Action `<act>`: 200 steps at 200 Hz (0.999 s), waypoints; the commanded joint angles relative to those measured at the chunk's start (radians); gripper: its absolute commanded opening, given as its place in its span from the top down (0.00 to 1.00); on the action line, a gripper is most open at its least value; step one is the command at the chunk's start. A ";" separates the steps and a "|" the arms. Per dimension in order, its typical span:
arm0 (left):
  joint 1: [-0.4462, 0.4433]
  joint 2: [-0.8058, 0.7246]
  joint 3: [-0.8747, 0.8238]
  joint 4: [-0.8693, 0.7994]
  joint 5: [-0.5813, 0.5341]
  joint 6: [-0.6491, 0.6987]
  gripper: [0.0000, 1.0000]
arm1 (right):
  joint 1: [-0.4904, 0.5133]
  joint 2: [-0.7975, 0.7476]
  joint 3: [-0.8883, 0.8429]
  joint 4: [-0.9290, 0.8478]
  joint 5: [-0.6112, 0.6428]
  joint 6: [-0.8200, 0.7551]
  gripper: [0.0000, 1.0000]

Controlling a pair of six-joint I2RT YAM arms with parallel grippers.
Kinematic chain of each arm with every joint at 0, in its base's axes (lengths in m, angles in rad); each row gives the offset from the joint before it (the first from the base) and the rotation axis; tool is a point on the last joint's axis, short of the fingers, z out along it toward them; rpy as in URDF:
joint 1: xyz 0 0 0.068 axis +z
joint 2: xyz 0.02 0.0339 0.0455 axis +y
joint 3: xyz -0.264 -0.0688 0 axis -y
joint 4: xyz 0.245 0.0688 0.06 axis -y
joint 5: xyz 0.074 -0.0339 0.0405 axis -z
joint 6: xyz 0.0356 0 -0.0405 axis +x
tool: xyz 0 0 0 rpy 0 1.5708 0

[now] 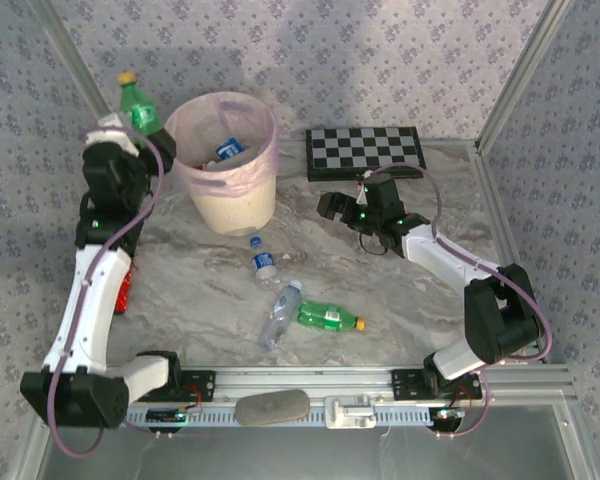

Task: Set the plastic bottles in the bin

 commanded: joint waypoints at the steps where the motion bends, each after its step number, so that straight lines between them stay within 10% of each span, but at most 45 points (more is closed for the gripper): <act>1: -0.049 0.095 0.139 -0.130 0.111 0.114 0.49 | -0.004 0.010 0.032 0.011 -0.014 -0.009 0.01; 115: -0.193 0.450 0.433 -0.426 0.021 0.254 0.41 | -0.016 -0.011 0.014 -0.018 -0.017 -0.025 0.01; 200: -0.254 0.337 0.377 -0.355 -0.053 0.262 0.08 | -0.014 -0.015 0.014 -0.019 -0.021 -0.031 0.01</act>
